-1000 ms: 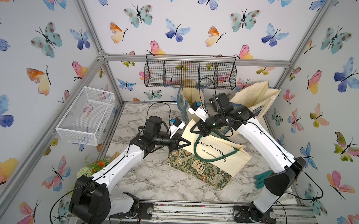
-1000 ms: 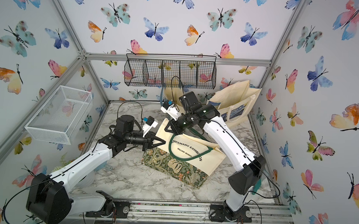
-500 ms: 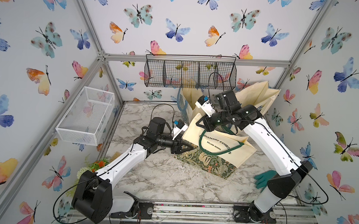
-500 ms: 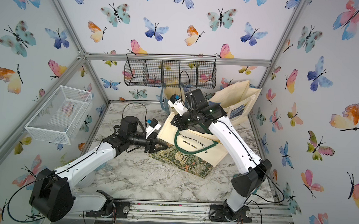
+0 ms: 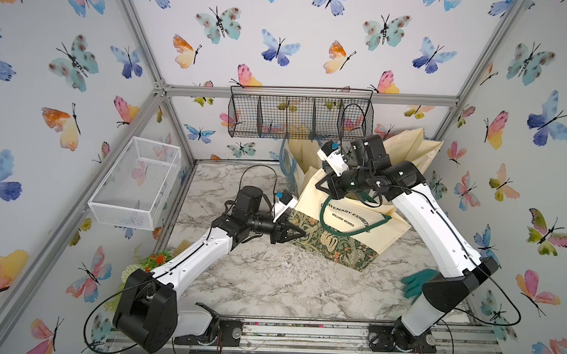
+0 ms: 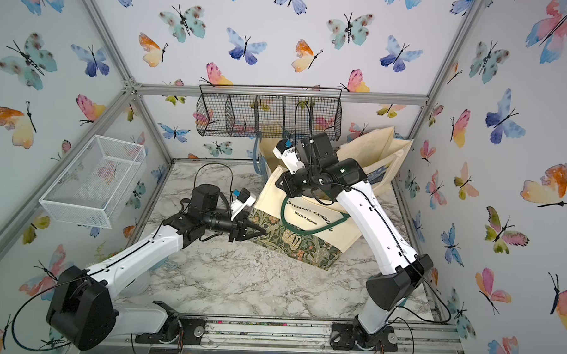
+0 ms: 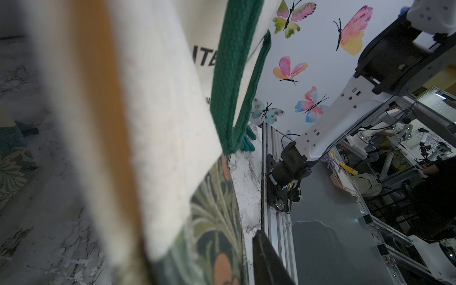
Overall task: Put away the canvas bag
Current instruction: Press the canvas bag.
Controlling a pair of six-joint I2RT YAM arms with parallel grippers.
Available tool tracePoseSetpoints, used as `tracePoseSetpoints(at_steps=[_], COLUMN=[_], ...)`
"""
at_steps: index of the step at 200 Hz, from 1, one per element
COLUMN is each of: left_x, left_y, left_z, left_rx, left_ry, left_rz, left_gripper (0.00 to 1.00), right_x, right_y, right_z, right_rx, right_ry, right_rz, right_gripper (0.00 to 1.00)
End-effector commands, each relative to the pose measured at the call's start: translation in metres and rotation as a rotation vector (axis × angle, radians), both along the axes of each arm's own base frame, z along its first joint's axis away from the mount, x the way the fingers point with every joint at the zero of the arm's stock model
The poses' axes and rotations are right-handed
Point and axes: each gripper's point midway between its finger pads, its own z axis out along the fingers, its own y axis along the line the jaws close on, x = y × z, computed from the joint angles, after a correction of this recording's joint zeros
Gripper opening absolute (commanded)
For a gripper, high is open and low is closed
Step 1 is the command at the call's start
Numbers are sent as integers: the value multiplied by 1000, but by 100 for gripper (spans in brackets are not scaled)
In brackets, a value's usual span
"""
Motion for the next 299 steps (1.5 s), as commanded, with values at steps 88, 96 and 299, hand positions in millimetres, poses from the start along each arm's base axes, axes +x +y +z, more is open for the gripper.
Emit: tracePoseSetpoints(at_steps=[88, 96, 299], left_x=[-18, -11, 2], left_y=[3, 5, 7], left_z=[-26, -32, -57], left_rx=[70, 105, 281], left_ry=[97, 93, 31], left_rz=[-18, 27, 183], left_gripper=[0, 0, 45], right_x=[30, 31, 17], right_y=[-11, -12, -12], right_z=[56, 57, 56], right_rx=[100, 97, 97], right_ry=[-175, -178, -148], right_rz=[-114, -120, -75], right_gripper=[2, 2, 2])
